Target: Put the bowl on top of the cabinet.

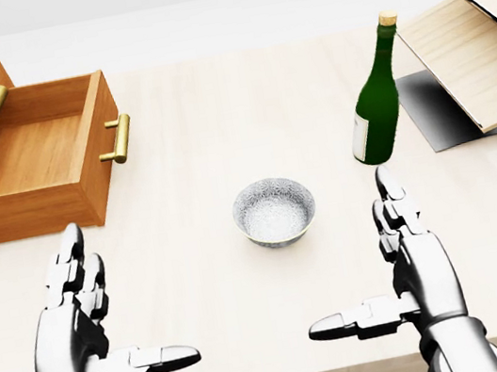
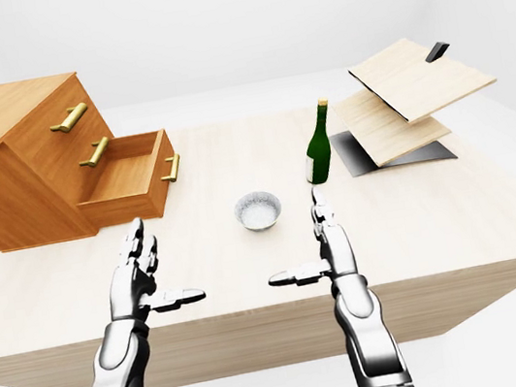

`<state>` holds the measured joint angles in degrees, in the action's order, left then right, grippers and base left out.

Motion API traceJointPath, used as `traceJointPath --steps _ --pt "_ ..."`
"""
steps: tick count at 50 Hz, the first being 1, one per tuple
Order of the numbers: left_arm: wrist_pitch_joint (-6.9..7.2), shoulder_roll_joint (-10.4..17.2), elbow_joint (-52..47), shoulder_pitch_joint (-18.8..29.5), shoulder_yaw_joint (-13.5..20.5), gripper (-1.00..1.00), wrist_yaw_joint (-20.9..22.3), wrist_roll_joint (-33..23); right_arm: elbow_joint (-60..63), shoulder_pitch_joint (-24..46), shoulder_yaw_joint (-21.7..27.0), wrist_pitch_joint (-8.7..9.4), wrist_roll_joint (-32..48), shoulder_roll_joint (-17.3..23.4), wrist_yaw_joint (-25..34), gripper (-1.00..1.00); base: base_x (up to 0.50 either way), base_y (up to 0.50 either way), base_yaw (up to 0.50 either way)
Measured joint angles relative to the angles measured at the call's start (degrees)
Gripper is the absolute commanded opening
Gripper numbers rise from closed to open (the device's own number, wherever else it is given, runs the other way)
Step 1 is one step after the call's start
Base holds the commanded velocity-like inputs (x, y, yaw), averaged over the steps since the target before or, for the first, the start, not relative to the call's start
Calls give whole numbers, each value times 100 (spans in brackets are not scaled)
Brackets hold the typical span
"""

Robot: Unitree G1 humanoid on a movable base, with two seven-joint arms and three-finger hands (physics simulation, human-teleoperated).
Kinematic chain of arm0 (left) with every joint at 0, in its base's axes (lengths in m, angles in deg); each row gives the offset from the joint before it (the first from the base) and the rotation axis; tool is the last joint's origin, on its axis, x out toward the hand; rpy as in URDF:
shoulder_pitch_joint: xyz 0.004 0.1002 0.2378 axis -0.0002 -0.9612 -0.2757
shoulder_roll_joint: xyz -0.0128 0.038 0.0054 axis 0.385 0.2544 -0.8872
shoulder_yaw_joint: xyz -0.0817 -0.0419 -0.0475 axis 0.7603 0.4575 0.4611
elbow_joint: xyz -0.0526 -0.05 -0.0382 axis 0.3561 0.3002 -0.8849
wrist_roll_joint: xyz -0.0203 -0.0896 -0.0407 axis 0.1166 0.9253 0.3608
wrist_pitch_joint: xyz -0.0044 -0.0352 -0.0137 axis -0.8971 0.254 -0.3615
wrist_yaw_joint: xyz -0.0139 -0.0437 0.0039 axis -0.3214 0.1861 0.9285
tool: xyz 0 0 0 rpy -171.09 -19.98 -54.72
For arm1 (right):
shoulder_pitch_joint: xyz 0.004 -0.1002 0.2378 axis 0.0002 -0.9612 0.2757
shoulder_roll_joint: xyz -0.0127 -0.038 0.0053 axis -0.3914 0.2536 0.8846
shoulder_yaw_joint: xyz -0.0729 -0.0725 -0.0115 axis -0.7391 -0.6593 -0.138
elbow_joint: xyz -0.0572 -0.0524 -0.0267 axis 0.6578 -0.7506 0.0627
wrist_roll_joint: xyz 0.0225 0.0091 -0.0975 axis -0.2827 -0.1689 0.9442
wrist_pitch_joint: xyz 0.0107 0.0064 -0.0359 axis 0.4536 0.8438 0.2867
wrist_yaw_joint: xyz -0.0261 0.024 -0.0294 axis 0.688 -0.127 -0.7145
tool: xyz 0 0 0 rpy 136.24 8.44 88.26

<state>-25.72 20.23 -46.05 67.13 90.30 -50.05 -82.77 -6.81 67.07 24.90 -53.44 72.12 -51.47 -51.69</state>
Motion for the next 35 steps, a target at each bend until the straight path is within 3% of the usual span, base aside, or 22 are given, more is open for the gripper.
traceJointPath --steps 6,22,35 --pt "271 43 -536 -112 165 100 86 247 130 -53 -53 48 55 -17 -20 100 0 0 0" --pt "271 308 -1772 -102 1025 100 262 1363 290 -131 -91 48 113 -28 -22 100 0 0 0" --pt "271 340 -2758 -371 1615 100 492 2200 387 -189 -119 48 154 -37 -23 100 0 0 0"
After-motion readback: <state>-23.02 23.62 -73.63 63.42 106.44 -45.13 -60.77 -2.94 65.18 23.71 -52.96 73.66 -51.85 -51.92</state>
